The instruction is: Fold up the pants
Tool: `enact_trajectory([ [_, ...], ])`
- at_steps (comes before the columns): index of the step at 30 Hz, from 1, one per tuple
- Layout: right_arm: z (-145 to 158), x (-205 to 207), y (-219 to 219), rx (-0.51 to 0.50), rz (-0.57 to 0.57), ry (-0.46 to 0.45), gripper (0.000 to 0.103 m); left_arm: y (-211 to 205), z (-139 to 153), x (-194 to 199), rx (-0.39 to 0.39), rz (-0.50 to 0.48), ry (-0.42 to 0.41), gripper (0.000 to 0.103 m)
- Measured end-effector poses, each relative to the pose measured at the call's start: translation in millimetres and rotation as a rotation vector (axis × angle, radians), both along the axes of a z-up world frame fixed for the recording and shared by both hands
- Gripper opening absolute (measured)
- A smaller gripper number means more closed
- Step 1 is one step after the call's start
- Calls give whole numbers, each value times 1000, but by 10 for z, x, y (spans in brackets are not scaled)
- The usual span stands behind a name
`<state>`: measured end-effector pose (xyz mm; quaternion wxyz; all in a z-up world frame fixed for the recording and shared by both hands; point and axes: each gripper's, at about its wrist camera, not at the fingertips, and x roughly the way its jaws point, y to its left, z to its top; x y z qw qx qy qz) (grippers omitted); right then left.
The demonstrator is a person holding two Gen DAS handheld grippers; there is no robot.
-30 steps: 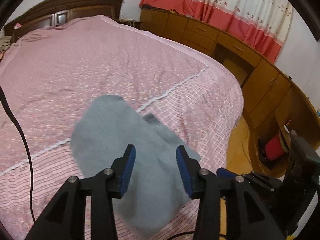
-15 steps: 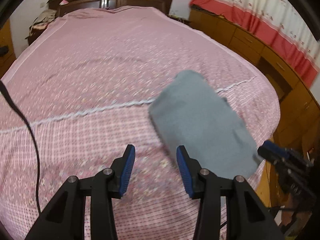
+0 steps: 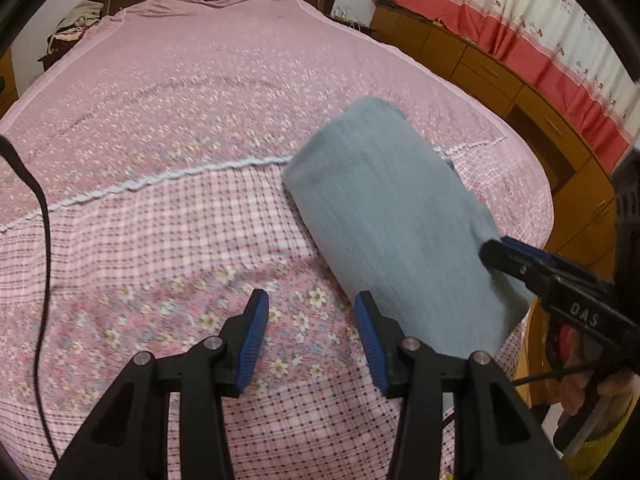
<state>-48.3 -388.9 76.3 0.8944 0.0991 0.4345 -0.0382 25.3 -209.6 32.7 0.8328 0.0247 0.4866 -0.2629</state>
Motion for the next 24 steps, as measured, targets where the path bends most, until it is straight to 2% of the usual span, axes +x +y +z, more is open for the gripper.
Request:
enact_trajectory([
  [9,-21,65,49,59,50,-9,41,-63,-64,-16,4,10,5,47],
  [10,-6,55,76,48,54,-13,35,-60,-64,-22,2,12,5,47],
  [11,13,36,98,42,65,-25,20,-43,-60,-26,0,12,4,47],
  [14,76,-1,91,64,69,-56,12,-26,-34,-51,-6,19,-11,47],
  [18,313,-120,31,93,65,-143,10,96,38,-52,-27,36,-31,47],
  [21,485,-197,-44,69,41,-198,10,141,71,-46,-34,41,-40,47],
  [24,487,-178,-149,45,10,-196,10,109,80,-53,-36,36,-38,47],
])
